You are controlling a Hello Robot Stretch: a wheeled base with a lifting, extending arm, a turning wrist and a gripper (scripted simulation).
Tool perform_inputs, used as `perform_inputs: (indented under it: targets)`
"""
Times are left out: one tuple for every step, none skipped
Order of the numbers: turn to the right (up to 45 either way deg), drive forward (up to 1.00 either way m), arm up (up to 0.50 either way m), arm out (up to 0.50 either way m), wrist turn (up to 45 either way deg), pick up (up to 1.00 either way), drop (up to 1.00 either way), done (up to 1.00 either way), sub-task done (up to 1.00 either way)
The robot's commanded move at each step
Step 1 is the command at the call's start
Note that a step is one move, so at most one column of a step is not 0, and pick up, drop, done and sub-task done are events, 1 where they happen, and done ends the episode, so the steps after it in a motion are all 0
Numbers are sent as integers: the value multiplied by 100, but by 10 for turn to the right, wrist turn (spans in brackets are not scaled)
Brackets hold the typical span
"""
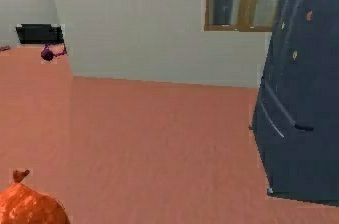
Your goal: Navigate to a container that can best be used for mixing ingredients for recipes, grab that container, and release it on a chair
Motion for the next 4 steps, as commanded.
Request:
perform_inputs:
  targets:
    - [0, 100, 0, 0, 0, 0, 0, 0, 0]
    - [30, 0, 0, 0, 0, 0, 0, 0, 0]
    - [0, 10, 0, 0, 0, 0, 0, 0, 0]
    - [-330, 0, 0, 0, 0, 0, 0, 0, 0]
